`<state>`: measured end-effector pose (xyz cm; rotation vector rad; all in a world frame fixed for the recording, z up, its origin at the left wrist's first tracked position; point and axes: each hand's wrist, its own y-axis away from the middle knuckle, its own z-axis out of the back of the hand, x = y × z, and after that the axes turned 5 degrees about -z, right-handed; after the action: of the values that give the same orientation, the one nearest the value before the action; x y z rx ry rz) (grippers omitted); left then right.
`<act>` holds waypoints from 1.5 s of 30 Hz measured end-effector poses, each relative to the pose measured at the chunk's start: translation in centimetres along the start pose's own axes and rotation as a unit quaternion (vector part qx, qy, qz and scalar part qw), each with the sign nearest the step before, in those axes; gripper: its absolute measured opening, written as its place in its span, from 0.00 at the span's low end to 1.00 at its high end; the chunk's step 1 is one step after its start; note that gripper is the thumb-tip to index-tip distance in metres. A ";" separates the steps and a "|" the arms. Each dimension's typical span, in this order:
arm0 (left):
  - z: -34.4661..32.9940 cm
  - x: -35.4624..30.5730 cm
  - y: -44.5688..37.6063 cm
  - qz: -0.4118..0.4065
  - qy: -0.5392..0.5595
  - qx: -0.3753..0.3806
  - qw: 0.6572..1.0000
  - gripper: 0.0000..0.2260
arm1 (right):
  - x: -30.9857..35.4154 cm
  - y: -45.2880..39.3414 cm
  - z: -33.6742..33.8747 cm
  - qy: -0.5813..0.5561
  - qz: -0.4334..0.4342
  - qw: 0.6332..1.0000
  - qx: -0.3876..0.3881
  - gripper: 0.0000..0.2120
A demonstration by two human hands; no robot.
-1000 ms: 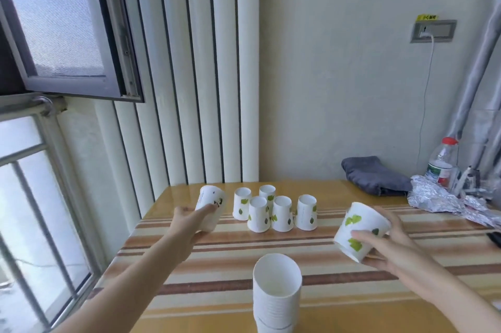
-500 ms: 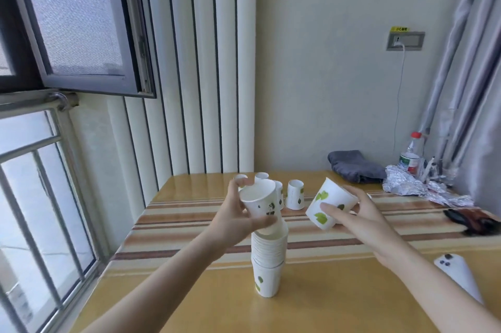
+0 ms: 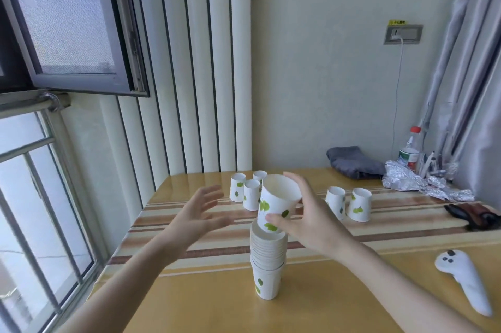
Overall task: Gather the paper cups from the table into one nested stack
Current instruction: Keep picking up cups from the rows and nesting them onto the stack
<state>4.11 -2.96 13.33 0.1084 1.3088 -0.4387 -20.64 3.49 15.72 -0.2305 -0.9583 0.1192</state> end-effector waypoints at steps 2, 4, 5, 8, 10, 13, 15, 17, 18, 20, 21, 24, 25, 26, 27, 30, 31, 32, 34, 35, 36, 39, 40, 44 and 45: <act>1.6 0.4 -0.8 0.031 -0.033 -0.010 0.999 0.46 | -0.7 0.0 -0.8 0.045 -0.002 0.999 0.020 0.36; 2.6 1.1 -2.6 0.061 -0.091 -0.023 0.994 0.41 | -1.7 0.1 -1.0 0.075 -0.014 0.995 0.062 0.40; 3.0 1.7 -3.9 0.069 -0.131 -0.030 0.988 0.37 | -2.2 -0.2 -0.8 0.082 -0.020 0.993 0.079 0.44; 3.1 2.8 -8.9 0.060 -0.290 -0.012 0.955 0.34 | -3.5 -2.9 1.2 0.015 -0.063 0.997 0.039 0.39; 2.3 3.1 -12.5 0.035 -0.386 0.016 0.922 0.35 | -5.8 -6.0 3.3 0.024 -0.082 0.995 -0.050 0.28; 0.6 3.8 -17.6 -0.001 -0.497 0.052 0.866 0.37 | -10.1 -10.8 6.5 0.230 -0.126 0.963 -0.061 0.25; -0.1 5.0 -20.9 -0.014 -0.548 0.071 0.833 0.37 | -12.7 -13.1 7.8 0.342 -0.168 0.924 0.000 0.32; -0.4 6.7 -23.8 -0.011 -0.592 0.090 0.801 0.37 | -14.3 -14.9 8.4 0.424 -0.195 0.883 0.059 0.37; -0.6 7.7 -25.1 -0.006 -0.610 0.100 0.786 0.37 | -15.1 -15.6 8.5 0.457 -0.200 0.862 0.085 0.39; -1.1 9.2 -27.0 0.001 -0.635 0.117 0.763 0.37 | -16.6 -16.9 8.4 0.501 -0.207 0.832 0.119 0.41; -1.3 9.8 -27.7 0.002 -0.647 0.126 0.752 0.38 | -17.3 -17.4 8.3 0.512 -0.208 0.824 0.127 0.42; -1.6 11.5 -29.1 -0.001 -0.666 0.145 0.731 0.39 | -19.0 -18.1 7.9 0.541 -0.201 0.806 0.136 0.39; -1.6 11.9 -29.4 0.002 -0.666 0.144 0.732 0.38 | -19.5 -18.2 7.6 0.552 -0.195 0.800 0.132 0.37; -1.7 12.2 -29.6 0.005 -0.662 0.140 0.736 0.37 | -19.8 -18.2 7.4 0.563 -0.185 0.796 0.121 0.35; -1.7 12.3 -29.6 0.009 -0.658 0.130 0.742 0.35 | -20.1 -18.1 7.4 0.575 -0.175 0.792 0.106 0.32; -1.4 11.8 -28.5 0.018 -0.664 0.069 0.744 0.32 | -20.0 -17.3 7.5 0.582 -0.147 0.797 0.061 0.26; -0.9 11.5 -27.7 0.018 -0.671 0.047 0.739 0.32 | -19.6 -16.9 7.7 0.567 -0.142 0.810 0.046 0.24; -0.2 11.3 -26.8 0.018 -0.678 0.026 0.735 0.32 | -19.0 -16.4 7.9 0.545 -0.138 0.826 0.030 0.22; 1.6 10.7 -24.4 0.025 -0.670 -0.018 0.742 0.33 | -17.6 -15.1 8.7 0.471 -0.143 0.870 -0.020 0.21; 2.4 10.2 -22.9 0.031 -0.641 -0.046 0.766 0.32 | -17.0 -14.4 9.1 0.407 -0.161 0.898 -0.052 0.22; 3.2 9.6 -21.3 0.042 -0.589 -0.080 0.803 0.30 | -16.3 -13.4 9.5 0.327 -0.185 0.923 -0.088 0.23; 4.5 7.9 -16.3 0.096 -0.350 -0.195 0.911 0.27 | -14.9 -10.0 9.6 -0.009 -0.281 0.950 -0.137 0.24; 4.6 7.4 -14.5 0.119 -0.247 -0.219 0.937 0.29 | -14.7 -8.8 9.2 -0.129 -0.300 0.936 -0.132 0.24; 2.6 4.6 -8.4 0.109 0.107 -0.220 0.963 0.36 | -13.8 -3.8 6.9 -0.408 -0.338 0.841 -0.108 0.21; 1.8 3.4 -7.0 0.089 0.155 -0.205 0.962 0.36 | -13.6 -2.6 6.4 -0.432 -0.342 0.829 -0.094 0.21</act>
<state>3.74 -10.80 11.77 -0.0562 1.6576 0.0129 -33.61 -0.85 9.06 0.0180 -1.9131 -0.5916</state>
